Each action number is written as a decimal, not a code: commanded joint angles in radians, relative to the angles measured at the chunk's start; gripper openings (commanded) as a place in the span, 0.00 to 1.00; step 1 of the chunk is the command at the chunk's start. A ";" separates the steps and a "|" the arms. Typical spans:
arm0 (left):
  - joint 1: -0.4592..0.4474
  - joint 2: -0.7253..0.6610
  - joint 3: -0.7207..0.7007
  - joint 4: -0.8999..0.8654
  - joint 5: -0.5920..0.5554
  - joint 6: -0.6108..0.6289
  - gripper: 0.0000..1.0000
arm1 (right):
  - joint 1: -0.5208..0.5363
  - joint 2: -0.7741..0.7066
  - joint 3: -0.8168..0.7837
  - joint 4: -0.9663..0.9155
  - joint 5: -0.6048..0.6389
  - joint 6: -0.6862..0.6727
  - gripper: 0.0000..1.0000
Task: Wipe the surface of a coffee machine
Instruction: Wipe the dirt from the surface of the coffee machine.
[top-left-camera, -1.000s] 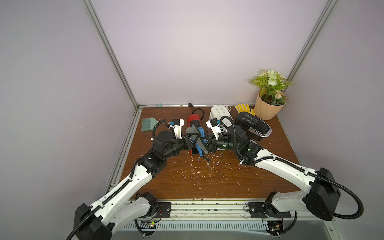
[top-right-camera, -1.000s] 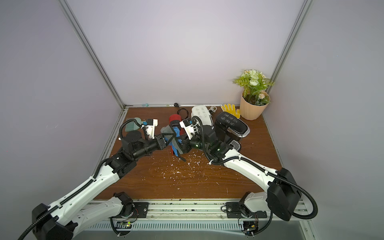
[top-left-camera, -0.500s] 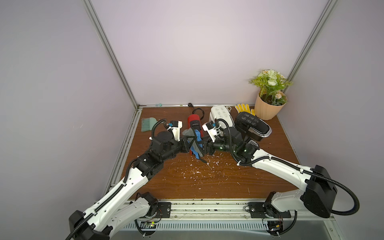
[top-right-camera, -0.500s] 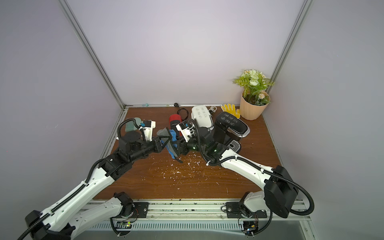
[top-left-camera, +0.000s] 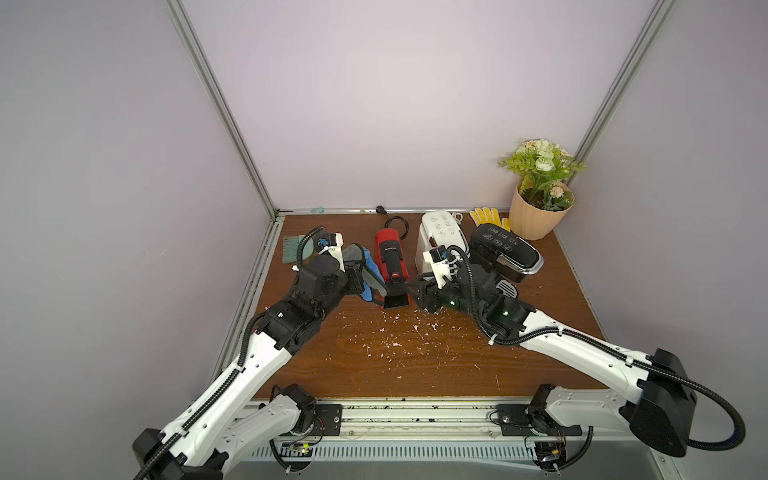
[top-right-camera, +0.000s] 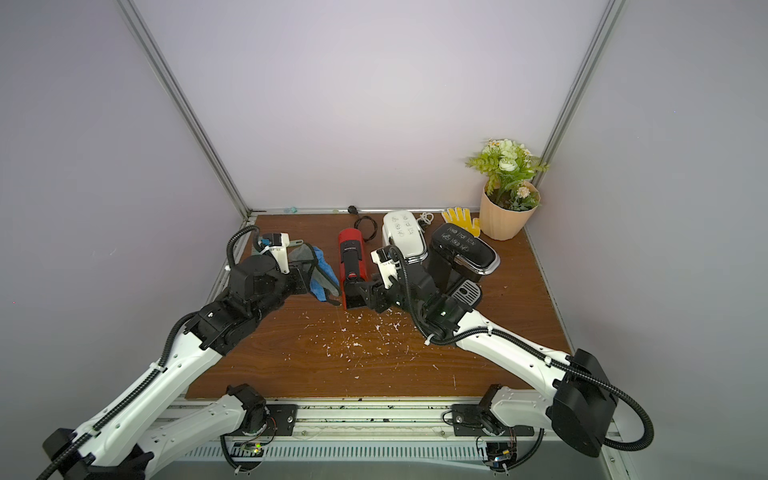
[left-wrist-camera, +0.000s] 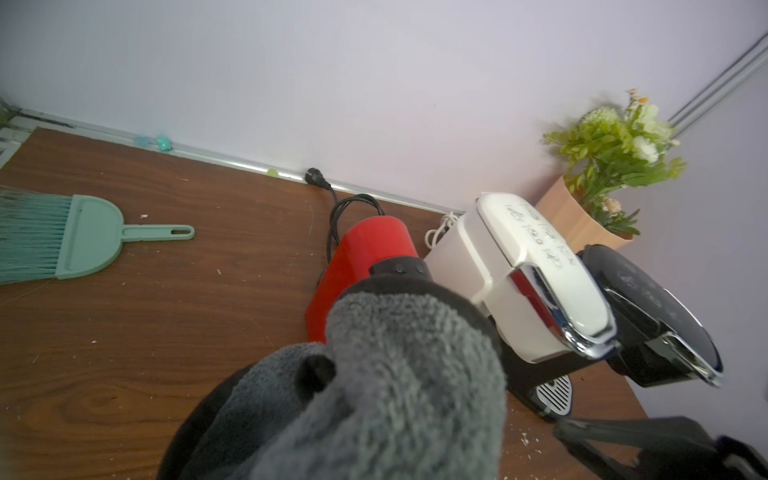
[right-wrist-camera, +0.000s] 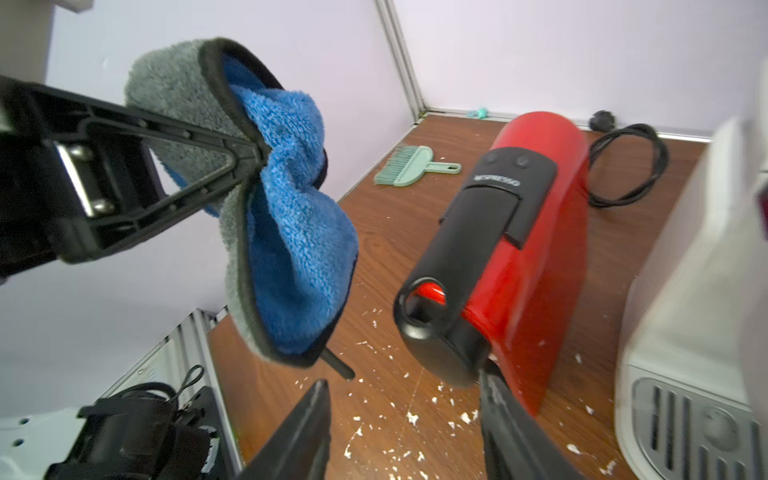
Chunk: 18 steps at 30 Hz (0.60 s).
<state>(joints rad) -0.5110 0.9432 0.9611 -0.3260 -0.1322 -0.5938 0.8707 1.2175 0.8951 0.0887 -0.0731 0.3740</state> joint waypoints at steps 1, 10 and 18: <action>0.098 0.037 -0.024 0.116 0.091 -0.028 0.00 | -0.011 -0.060 -0.012 -0.004 0.098 0.006 0.59; 0.149 0.262 -0.105 0.402 0.326 -0.071 0.00 | -0.026 -0.107 -0.049 -0.063 0.122 -0.001 0.59; 0.149 0.460 -0.113 0.477 0.356 -0.019 0.00 | -0.032 -0.090 -0.045 -0.064 0.122 0.000 0.59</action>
<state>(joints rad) -0.3588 1.3563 0.8509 0.0769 0.1791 -0.6346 0.8421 1.1301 0.8364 0.0086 0.0296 0.3740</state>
